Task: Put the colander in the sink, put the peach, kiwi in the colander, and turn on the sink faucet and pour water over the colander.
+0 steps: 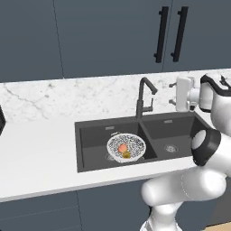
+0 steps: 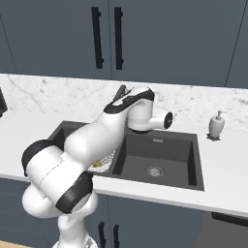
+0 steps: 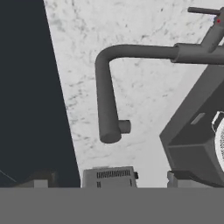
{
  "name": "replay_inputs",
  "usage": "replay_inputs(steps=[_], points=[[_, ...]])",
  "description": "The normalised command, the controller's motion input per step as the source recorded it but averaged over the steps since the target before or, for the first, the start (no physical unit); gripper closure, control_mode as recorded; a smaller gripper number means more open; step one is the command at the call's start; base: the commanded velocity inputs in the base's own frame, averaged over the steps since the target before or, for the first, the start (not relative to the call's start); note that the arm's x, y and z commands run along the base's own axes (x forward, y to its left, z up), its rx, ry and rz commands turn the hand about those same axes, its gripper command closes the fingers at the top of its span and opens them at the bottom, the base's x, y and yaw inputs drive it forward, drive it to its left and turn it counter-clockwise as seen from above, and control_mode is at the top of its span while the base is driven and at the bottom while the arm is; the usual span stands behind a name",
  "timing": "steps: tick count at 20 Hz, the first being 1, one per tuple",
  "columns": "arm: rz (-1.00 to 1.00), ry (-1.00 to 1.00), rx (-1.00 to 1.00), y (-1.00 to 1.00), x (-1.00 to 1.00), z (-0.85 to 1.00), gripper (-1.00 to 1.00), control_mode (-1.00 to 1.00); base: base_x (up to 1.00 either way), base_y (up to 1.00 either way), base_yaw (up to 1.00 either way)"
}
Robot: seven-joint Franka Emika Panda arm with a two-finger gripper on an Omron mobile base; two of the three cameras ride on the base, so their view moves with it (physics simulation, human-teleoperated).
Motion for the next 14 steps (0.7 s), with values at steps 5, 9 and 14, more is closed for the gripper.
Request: replay_inputs(steps=[5, 9, 14], points=[[0.00, -0.23, 0.05, 0.06, 0.27, 0.00, -1.00, -1.00, 0.00, 0.00, 0.00], [0.00, -0.21, 0.00, 0.27, 0.22, -0.01, -1.00, -1.00, 0.00, 0.00, 0.00], [0.04, -0.07, 0.00, 0.16, 0.33, -0.07, -1.00, -1.00, 0.00, 0.00, 0.00]])
